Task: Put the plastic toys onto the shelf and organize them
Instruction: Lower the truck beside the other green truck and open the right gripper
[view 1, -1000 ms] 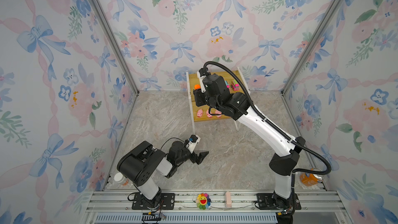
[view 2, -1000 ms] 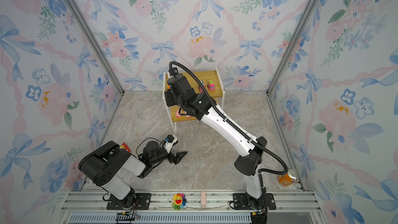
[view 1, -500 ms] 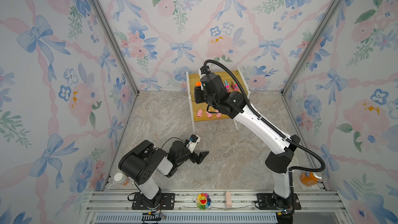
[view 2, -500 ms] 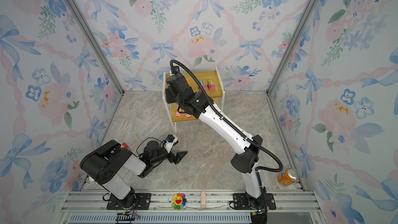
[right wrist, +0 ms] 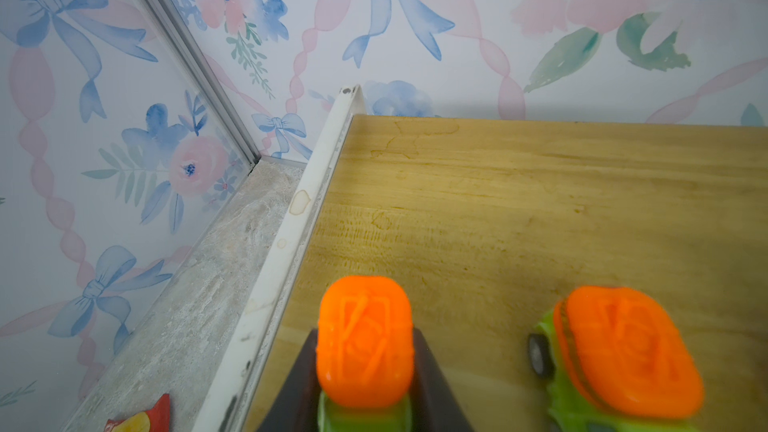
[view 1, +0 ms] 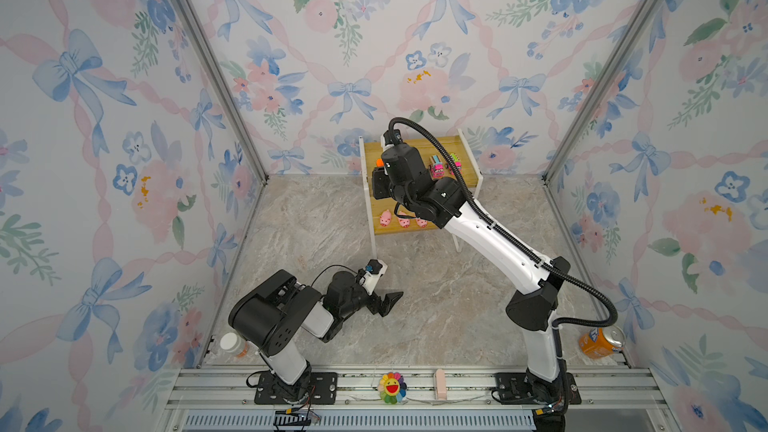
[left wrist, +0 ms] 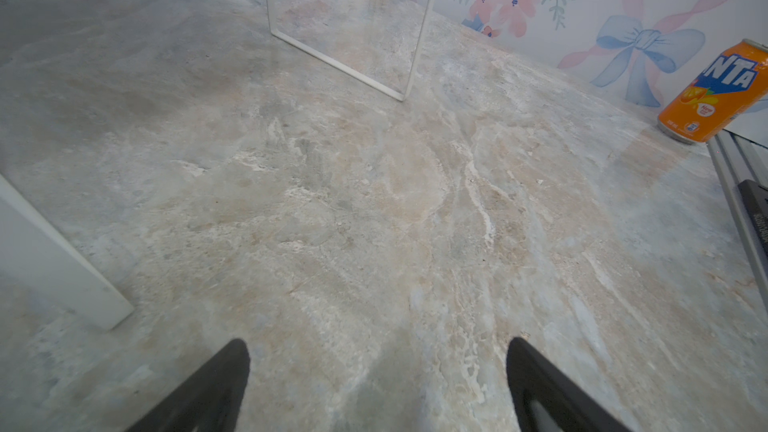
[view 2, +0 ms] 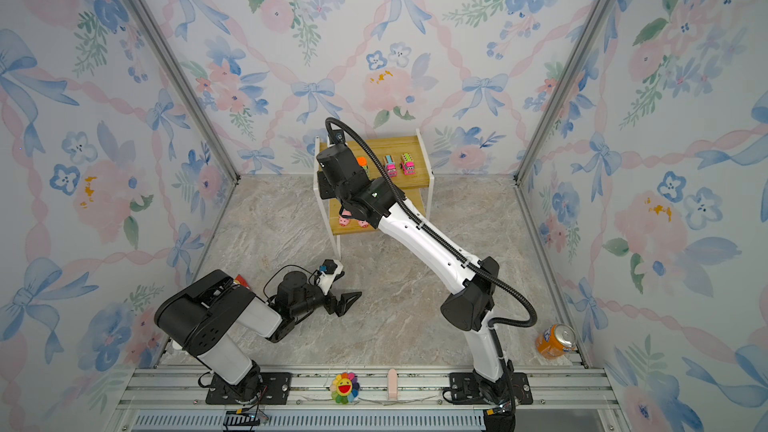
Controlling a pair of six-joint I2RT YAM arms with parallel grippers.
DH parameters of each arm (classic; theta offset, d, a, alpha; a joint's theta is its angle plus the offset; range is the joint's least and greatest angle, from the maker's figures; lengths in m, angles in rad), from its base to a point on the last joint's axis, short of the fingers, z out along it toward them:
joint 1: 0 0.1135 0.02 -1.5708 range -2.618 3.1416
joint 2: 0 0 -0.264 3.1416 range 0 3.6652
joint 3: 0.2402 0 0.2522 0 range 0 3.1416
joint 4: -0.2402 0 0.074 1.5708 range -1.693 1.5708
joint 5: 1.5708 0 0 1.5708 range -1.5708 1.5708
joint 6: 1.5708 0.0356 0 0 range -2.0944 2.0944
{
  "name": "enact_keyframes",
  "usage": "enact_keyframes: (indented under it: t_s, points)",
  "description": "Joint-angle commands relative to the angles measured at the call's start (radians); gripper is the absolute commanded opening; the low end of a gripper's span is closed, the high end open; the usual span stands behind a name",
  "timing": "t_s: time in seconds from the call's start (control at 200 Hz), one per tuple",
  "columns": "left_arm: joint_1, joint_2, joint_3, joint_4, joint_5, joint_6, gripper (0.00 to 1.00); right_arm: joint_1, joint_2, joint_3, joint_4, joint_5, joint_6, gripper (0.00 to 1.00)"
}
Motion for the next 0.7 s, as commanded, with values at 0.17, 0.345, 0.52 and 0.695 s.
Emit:
enact_keyframes:
  t_s: [0.17, 0.345, 0.52, 0.695]
  points:
    - [0.006, 0.016, 0.012, -0.01, 0.016, 0.01, 0.97, -0.024, 0.036, 0.047, -0.006, -0.014, -0.009, 0.23]
    - [0.006, 0.02, 0.016, -0.01, 0.016, 0.011, 0.97, -0.026, 0.03, 0.034, -0.006, -0.014, -0.017, 0.25]
    - [0.007, 0.024, 0.017, -0.01, 0.017, 0.01, 0.97, -0.026, 0.014, 0.007, 0.011, -0.012, -0.021, 0.31]
    - [0.008, 0.012, 0.012, -0.011, 0.016, 0.011, 0.97, -0.027, 0.0, -0.012, 0.017, -0.012, -0.022, 0.38]
